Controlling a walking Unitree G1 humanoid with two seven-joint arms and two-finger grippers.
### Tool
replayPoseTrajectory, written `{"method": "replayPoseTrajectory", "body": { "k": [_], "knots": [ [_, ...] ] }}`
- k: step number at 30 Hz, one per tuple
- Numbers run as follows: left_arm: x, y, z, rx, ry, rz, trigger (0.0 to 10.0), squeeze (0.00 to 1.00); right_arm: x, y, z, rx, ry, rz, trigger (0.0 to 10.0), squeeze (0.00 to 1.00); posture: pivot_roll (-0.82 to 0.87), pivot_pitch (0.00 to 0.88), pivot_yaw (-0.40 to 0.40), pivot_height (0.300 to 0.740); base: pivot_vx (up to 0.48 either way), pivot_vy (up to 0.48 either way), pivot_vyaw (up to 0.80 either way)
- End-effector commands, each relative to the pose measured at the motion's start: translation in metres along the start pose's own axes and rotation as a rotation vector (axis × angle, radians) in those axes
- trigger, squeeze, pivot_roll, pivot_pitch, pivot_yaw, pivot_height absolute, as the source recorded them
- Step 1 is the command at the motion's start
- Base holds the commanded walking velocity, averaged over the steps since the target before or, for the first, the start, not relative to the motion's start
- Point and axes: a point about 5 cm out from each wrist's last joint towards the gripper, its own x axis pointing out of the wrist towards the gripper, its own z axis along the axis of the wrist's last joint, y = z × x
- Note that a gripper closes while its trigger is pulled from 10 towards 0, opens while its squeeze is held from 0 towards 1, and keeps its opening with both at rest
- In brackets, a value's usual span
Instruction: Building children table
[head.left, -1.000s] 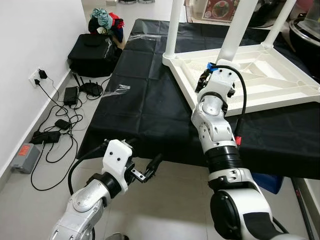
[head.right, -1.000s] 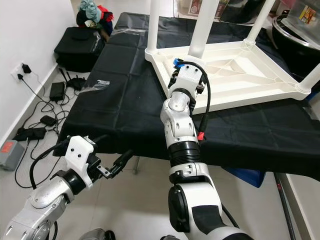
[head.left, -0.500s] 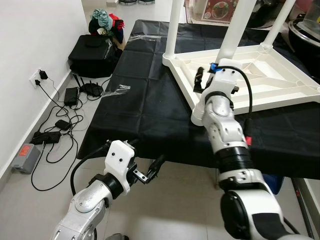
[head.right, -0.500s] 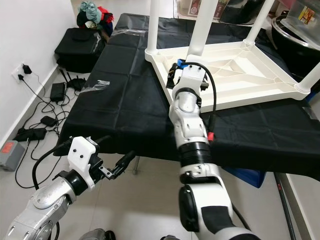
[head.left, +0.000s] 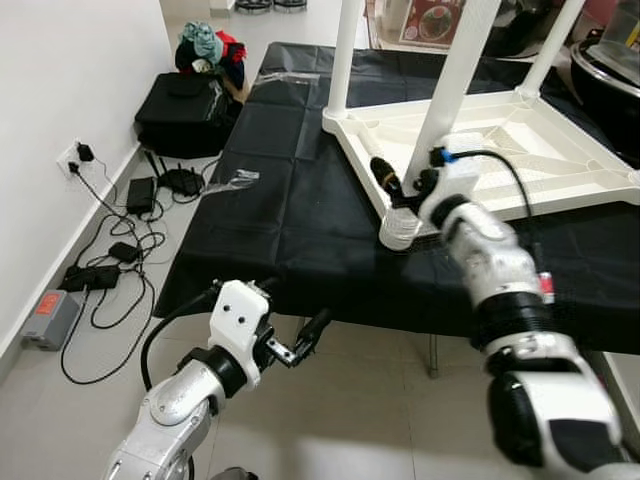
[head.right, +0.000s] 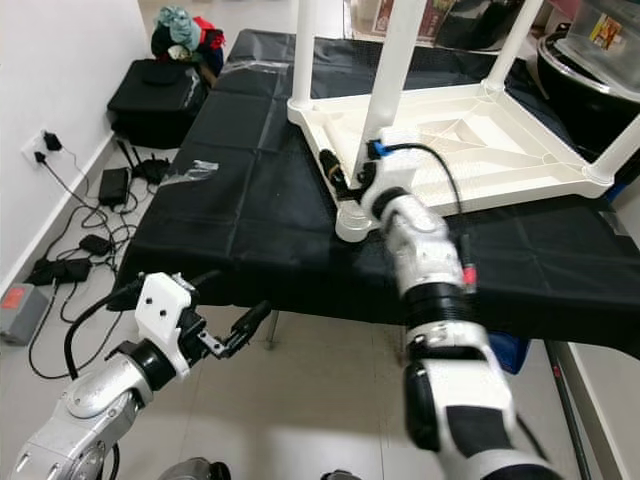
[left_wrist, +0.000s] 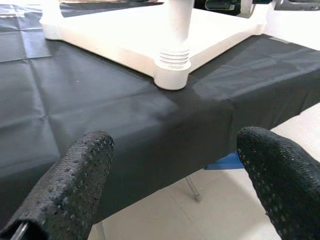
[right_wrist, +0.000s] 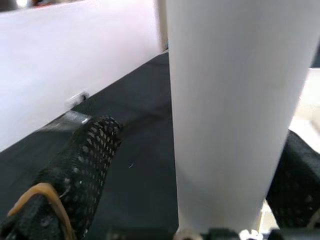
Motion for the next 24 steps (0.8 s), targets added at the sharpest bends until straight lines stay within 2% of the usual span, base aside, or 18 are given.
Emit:
{"method": "replayPoseTrajectory", "body": {
  "k": [1,7,10,12,14,17,24],
  "knots": [
    [0.0,0.0,-0.003,0.002,0.009,0.002,10.0,0.0,0.004,0.007,-0.004,0.027,0.038,0.116,10.0,0.0,0.17,0.108,-0.078,0.74,0.0,0.0,0.0],
    [0.001,0.0,-0.002,0.006,0.005,0.001,10.0,0.0,0.007,0.005,0.004,0.051,0.038,0.176,10.0,0.0,0.17,0.109,-0.079,0.74,0.0,0.0,0.0],
    [0.001,0.0,-0.002,0.005,0.004,0.002,10.0,0.0,0.009,0.008,0.011,0.067,0.022,0.245,10.0,0.0,0.17,0.109,-0.081,0.74,0.0,0.0,0.0],
    [0.0,-0.001,-0.002,0.004,0.005,0.001,10.0,0.0,0.009,0.015,0.017,0.081,0.019,0.393,10.0,0.0,0.17,0.112,-0.08,0.74,0.0,0.0,0.0],
    [0.0,-0.001,-0.002,0.004,0.005,0.001,10.0,0.0,0.009,0.015,0.017,0.081,0.019,0.393,10.0,0.0,0.17,0.112,-0.08,0.74,0.0,0.0,0.0],
    [0.0,-0.002,-0.001,0.003,0.004,-0.001,10.0,0.0,0.009,0.017,0.019,0.07,0.024,0.456,10.0,0.0,0.18,0.112,-0.081,0.74,0.0,0.0,0.0],
    [-0.001,-0.002,-0.001,0.003,0.004,-0.001,10.0,0.0,0.011,0.017,0.022,0.07,0.021,0.476,10.0,0.0,0.18,0.112,-0.08,0.74,0.0,0.0,0.0]
  ]
}}
